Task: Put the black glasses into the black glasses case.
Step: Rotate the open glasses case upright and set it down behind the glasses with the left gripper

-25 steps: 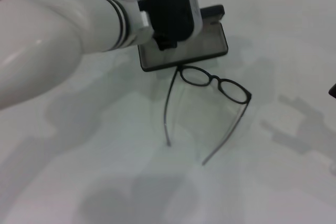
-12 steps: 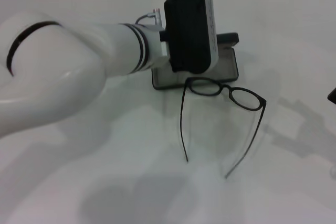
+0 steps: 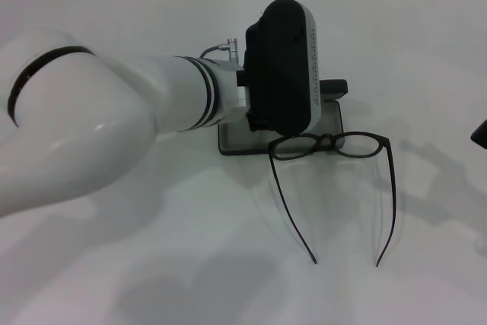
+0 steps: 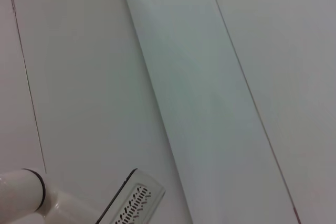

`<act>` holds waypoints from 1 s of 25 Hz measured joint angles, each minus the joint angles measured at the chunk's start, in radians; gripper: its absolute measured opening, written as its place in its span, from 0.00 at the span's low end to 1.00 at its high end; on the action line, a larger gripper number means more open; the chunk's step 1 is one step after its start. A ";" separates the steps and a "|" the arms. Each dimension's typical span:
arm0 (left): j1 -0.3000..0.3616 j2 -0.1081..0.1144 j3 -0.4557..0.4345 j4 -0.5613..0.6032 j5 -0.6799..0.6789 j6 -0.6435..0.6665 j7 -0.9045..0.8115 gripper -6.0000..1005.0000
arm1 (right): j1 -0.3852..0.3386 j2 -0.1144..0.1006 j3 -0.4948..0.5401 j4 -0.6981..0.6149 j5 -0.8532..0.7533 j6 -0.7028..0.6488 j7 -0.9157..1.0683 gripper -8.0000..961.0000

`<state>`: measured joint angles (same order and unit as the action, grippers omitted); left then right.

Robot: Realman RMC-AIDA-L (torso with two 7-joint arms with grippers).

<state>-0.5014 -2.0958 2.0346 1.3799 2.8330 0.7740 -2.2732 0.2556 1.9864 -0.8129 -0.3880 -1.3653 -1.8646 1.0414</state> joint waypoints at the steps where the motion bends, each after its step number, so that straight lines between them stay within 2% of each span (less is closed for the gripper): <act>1: -0.003 0.000 0.001 -0.001 0.000 0.000 0.000 0.21 | 0.001 0.000 0.000 0.000 0.000 0.001 0.000 0.88; 12: -0.010 -0.001 0.039 -0.015 0.000 -0.059 0.055 0.22 | -0.002 0.000 0.004 0.000 0.000 0.008 -0.004 0.88; 25: -0.016 -0.002 0.045 -0.059 0.000 -0.067 0.126 0.22 | -0.007 0.001 0.000 0.000 0.000 0.003 -0.011 0.87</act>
<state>-0.5172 -2.0976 2.0800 1.3212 2.8332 0.7069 -2.1474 0.2484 1.9875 -0.8130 -0.3881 -1.3652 -1.8617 1.0308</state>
